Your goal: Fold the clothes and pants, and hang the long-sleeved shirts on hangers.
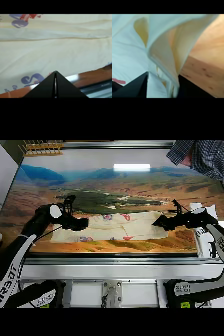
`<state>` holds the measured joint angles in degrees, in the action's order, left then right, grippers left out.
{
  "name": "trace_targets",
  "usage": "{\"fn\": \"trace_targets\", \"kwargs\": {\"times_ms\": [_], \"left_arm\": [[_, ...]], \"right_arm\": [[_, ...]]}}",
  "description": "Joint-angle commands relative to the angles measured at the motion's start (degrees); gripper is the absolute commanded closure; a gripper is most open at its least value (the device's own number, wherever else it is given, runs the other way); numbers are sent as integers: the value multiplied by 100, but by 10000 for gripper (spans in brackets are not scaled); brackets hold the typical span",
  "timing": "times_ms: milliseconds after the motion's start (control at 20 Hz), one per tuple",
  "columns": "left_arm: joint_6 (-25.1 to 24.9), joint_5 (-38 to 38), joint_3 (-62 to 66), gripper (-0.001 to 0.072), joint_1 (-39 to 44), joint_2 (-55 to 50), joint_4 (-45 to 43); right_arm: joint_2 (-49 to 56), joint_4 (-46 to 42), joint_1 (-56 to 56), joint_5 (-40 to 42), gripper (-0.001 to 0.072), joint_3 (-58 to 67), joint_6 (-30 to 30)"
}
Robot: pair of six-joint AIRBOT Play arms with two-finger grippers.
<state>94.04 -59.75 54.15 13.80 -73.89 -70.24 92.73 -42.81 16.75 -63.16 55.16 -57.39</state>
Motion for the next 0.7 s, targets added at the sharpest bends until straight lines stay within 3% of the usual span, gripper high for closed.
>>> {"fn": "trace_targets", "kwargs": {"times_ms": [0, 50, 100, 300, 500, 650], "left_arm": [[168, 98, 256, 700, 291, -293, -4], [201, 164, 328, 700, 382, -380, -7], [201, 249, 393, 700, 474, -466, -4], [225, 289, 627, 700, 815, -796, -7], [240, 424, 1025, 700, 1150, -1305, 116], [186, 629, 1611, 700, 1478, -1923, 706]], "right_arm": [[55, 315, -339, 170, 518, 2, -22], [50, 317, -363, 166, 651, 2, -26], [22, 293, -363, 162, 701, 2, -59], [-603, -483, -120, -129, 701, 74, -798], [-1434, -2371, 9, -1427, 702, 804, -1572], [-1801, -2658, -168, -2243, 702, 1580, -1961]]}}
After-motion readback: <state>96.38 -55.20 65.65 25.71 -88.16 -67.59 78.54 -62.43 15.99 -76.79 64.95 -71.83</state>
